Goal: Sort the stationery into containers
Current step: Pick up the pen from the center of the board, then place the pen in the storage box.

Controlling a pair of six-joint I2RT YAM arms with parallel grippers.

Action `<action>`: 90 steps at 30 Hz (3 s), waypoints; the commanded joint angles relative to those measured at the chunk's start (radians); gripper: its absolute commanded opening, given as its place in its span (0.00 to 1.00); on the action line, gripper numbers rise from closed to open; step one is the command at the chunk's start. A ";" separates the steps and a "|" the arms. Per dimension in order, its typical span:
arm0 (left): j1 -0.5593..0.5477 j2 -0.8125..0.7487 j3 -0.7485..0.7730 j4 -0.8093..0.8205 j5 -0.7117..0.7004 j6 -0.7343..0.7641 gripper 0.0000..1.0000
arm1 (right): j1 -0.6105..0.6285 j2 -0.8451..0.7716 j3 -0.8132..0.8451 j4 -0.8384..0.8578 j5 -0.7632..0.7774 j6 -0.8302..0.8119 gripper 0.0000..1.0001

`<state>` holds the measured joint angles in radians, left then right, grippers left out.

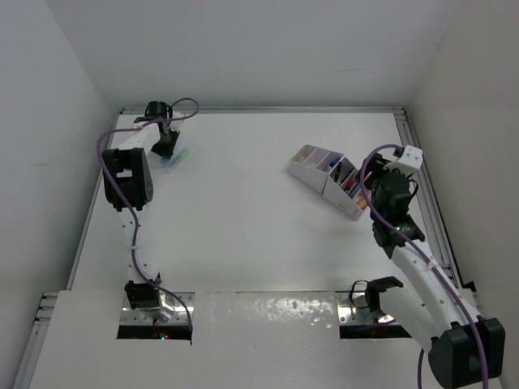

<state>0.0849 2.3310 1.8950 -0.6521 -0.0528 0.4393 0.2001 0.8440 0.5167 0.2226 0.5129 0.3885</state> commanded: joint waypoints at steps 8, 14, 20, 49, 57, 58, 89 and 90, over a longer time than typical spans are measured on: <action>0.018 0.053 0.087 -0.044 -0.035 -0.076 0.00 | 0.007 -0.020 0.052 0.001 -0.005 -0.020 0.63; 0.039 -0.148 0.136 -0.018 0.092 -0.152 0.00 | 0.056 -0.005 0.095 -0.012 -0.034 -0.007 0.61; -0.074 -0.375 0.131 -0.010 0.430 -0.125 0.00 | 0.149 0.136 0.274 -0.032 -0.192 0.026 0.58; -0.533 -0.499 0.130 -0.164 0.834 -0.010 0.00 | 0.229 0.599 0.529 0.385 -0.718 0.358 0.57; -0.537 -0.499 0.130 -0.144 0.774 -0.039 0.18 | 0.234 0.577 0.502 0.382 -0.685 0.359 0.00; -0.534 -0.499 0.128 -0.133 0.733 -0.059 0.41 | 0.234 0.563 0.491 0.373 -0.647 0.349 0.00; -0.085 -0.487 -0.178 -0.069 -0.002 -0.103 0.93 | -0.186 0.187 0.029 -0.097 -0.122 0.187 0.00; -0.085 -0.481 -0.191 -0.067 -0.010 -0.100 0.93 | -0.186 0.193 0.022 -0.080 -0.132 0.193 0.00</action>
<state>-0.0162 1.8366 1.7248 -0.7467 -0.0345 0.3199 0.0208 1.0275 0.5545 0.0383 0.4114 0.5594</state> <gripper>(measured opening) 0.933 0.157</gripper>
